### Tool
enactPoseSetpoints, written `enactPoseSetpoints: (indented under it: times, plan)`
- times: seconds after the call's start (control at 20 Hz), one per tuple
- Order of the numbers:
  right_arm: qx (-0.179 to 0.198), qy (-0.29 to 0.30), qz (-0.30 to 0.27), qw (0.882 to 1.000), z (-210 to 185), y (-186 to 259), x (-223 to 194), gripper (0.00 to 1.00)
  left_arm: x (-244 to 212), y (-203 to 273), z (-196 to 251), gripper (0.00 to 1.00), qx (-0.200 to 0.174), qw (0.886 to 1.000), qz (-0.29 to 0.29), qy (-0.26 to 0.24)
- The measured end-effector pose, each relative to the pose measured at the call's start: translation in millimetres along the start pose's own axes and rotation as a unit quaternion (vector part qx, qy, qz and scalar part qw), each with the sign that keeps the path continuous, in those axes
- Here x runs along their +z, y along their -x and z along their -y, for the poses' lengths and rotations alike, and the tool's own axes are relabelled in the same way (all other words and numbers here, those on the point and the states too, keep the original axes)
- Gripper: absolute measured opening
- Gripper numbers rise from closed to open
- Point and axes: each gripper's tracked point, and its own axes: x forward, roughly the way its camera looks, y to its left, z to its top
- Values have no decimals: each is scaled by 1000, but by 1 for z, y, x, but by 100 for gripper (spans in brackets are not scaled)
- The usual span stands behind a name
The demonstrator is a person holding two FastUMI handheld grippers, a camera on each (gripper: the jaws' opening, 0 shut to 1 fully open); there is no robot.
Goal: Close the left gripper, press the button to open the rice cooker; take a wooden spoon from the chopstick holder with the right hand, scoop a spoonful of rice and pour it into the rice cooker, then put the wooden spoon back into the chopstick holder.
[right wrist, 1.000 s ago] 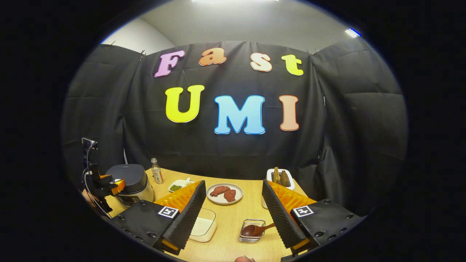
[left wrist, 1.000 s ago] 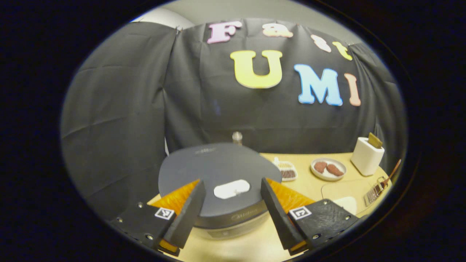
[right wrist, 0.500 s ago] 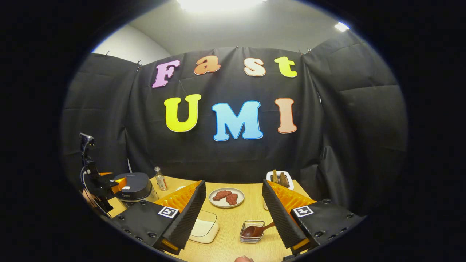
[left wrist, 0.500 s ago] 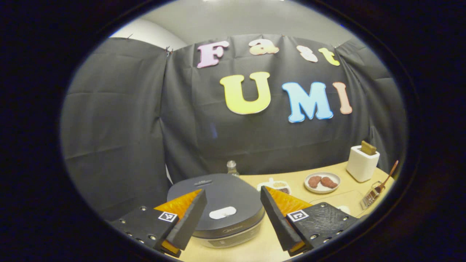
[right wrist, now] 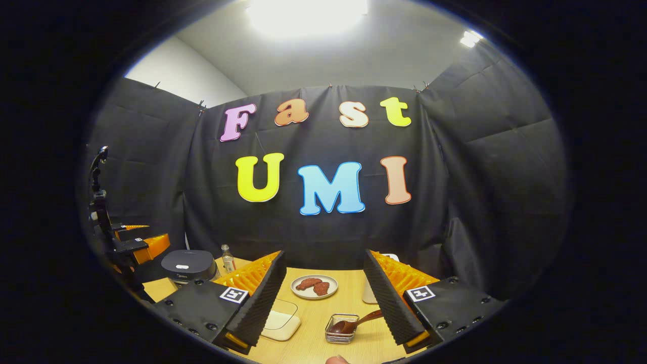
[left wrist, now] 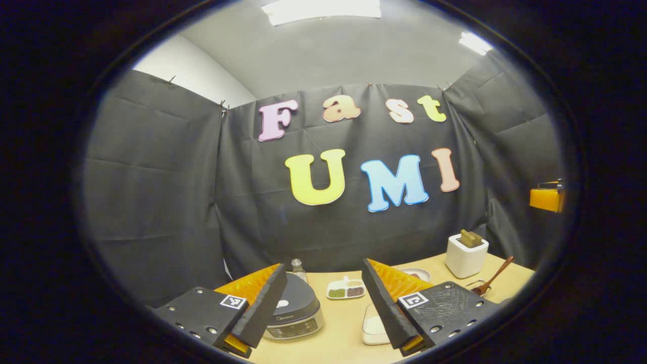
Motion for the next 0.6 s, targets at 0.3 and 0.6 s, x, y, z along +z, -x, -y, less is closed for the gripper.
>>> enactPoseSetpoints:
  times: [0.3,0.6]
  plan:
    - [-14,-5,6,1000,-10,14,2,98,16,34,-2,93,-15,1000,13,11]
    - [-29,-14,13,999,-20,22,5,98,26,55,-29,92,-6,1000,19,19]
